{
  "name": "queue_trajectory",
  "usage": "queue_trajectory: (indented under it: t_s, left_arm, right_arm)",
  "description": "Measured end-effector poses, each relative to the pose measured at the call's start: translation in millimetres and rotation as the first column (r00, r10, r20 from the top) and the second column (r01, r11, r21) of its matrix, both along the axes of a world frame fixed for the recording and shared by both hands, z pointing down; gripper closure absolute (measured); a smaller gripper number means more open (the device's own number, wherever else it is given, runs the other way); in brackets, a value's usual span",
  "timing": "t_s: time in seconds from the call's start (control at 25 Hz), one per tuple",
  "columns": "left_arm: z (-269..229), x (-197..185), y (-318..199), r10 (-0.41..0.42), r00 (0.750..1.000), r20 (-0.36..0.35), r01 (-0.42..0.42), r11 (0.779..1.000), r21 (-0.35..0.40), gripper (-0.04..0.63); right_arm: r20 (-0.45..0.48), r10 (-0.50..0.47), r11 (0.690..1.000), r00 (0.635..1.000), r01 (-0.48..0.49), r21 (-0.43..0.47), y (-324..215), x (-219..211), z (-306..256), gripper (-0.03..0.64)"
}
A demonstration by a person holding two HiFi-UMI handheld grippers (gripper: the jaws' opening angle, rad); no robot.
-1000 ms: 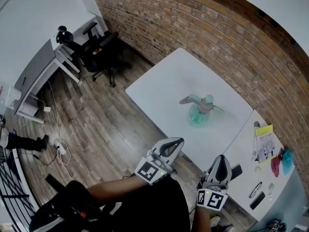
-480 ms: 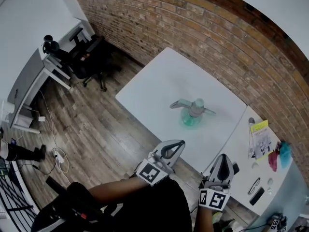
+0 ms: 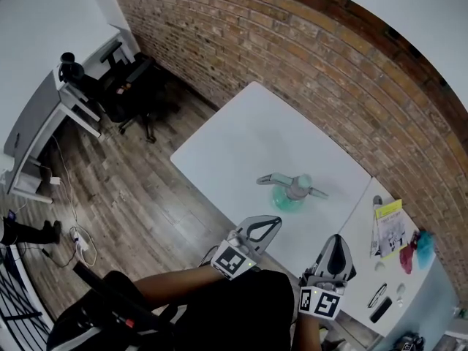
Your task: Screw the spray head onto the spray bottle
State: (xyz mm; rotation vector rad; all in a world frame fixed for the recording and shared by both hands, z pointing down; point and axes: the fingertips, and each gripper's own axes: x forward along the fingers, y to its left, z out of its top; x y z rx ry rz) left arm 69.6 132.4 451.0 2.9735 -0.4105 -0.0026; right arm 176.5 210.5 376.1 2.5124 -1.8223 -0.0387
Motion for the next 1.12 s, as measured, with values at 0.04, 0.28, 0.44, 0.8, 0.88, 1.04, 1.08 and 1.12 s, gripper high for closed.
queue_trajectory:
  t_s: [0.04, 0.28, 0.44, 0.8, 0.88, 1.04, 1.08, 1.12]
  left_arm:
    - [2.9, 1.9, -1.4, 0.007, 1.0, 0.004, -0.007, 1.0, 0.0, 0.594]
    - [31.2, 10.4, -4.5, 0.024, 0.999, 0.024, -0.024, 1.0, 0.012, 0.594]
    - [51.9, 17.6, -4.4, 0.046, 0.996, 0.077, -0.052, 0.996, 0.075, 0.594]
    - [75.2, 23.8, -28.7, 0.076, 0.992, 0.099, -0.087, 0.99, 0.108, 0.555]
    - [90.1, 25.6, -29.6, 0.118, 0.988, 0.102, -0.127, 0.988, 0.092, 0.447]
    - [122.5, 32.0, -35.0, 0.151, 0.983, 0.106, -0.156, 0.987, 0.045, 0.245]
    - [128.6, 33.8, -36.0, 0.153, 0.982, 0.112, -0.158, 0.987, 0.038, 0.22]
    - [133.5, 35.4, -37.1, 0.155, 0.981, 0.119, -0.16, 0.986, 0.036, 0.21]
  right_arm:
    - [-0.003, -0.011, 1.0, 1.0, 0.011, -0.004, -5.3, -0.7, 0.8, 0.604]
    - [-0.006, -0.084, 0.996, 0.996, 0.084, 0.014, -27.3, 5.1, -10.3, 0.604]
    - [-0.018, -0.108, 0.994, 0.994, 0.109, 0.012, -30.7, 16.9, -14.7, 0.604]
    - [-0.004, -0.092, 0.995, 0.996, 0.092, -0.028, -31.2, 29.5, 1.9, 0.604]
    - [-0.004, -0.095, 0.995, 0.995, 0.095, -0.044, -34.1, 28.5, 4.4, 0.604]
    - [-0.025, -0.113, 0.992, 0.993, 0.112, -0.054, -43.0, 24.6, 1.2, 0.604]
    - [-0.031, -0.114, 0.992, 0.993, 0.113, -0.054, -44.1, 24.1, 0.0, 0.604]
    - [-0.036, -0.112, 0.993, 0.993, 0.11, -0.053, -44.8, 24.2, -0.8, 0.604]
